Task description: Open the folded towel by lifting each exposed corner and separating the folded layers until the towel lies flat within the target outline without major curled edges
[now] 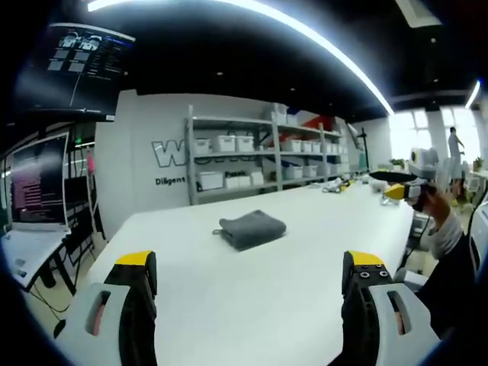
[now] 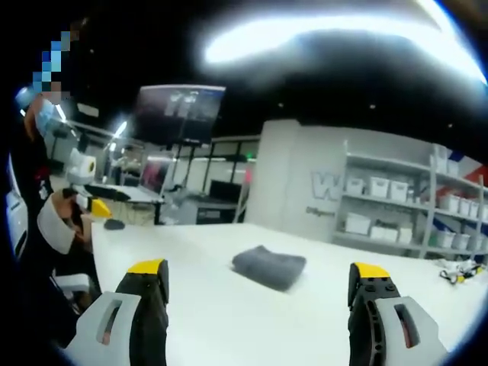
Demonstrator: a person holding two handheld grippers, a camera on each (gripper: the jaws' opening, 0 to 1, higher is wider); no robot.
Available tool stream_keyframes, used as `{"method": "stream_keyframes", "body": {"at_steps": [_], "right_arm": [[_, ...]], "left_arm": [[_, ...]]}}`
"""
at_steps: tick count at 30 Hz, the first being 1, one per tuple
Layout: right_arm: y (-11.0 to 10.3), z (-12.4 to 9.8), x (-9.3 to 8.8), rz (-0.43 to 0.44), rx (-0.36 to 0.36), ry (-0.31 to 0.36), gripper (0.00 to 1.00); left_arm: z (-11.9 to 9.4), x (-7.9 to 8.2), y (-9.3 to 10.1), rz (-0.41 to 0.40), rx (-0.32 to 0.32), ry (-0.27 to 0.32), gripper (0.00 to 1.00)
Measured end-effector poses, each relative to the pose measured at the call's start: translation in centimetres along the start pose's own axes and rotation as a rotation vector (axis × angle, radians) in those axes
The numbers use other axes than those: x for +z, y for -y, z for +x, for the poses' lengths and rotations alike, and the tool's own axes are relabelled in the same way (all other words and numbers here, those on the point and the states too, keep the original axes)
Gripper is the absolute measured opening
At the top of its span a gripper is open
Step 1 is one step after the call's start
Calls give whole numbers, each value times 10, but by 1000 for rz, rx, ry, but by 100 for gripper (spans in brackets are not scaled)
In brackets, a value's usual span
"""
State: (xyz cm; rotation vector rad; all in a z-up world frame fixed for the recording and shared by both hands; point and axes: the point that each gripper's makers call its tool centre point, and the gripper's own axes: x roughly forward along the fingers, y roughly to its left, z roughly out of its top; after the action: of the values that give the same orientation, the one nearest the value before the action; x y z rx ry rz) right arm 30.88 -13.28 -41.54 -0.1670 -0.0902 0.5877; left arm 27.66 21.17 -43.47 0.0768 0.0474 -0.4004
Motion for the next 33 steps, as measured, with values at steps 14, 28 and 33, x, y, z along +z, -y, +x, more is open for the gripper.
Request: {"method": "stream_keyframes", "body": {"at_steps": [14,28,33], "right_arm": [[-3,4,-4,3,6,-14,99],[-8,4,-11,6,10,-29,99],[-7,3,-13,8,8,-31,99]], "left_arm": [[1,-5,2,-5,-8,-10,100],[-1,-15,-3,-8,15,-30,100],[-2,-12,6,-24,-15,-20,100]]}}
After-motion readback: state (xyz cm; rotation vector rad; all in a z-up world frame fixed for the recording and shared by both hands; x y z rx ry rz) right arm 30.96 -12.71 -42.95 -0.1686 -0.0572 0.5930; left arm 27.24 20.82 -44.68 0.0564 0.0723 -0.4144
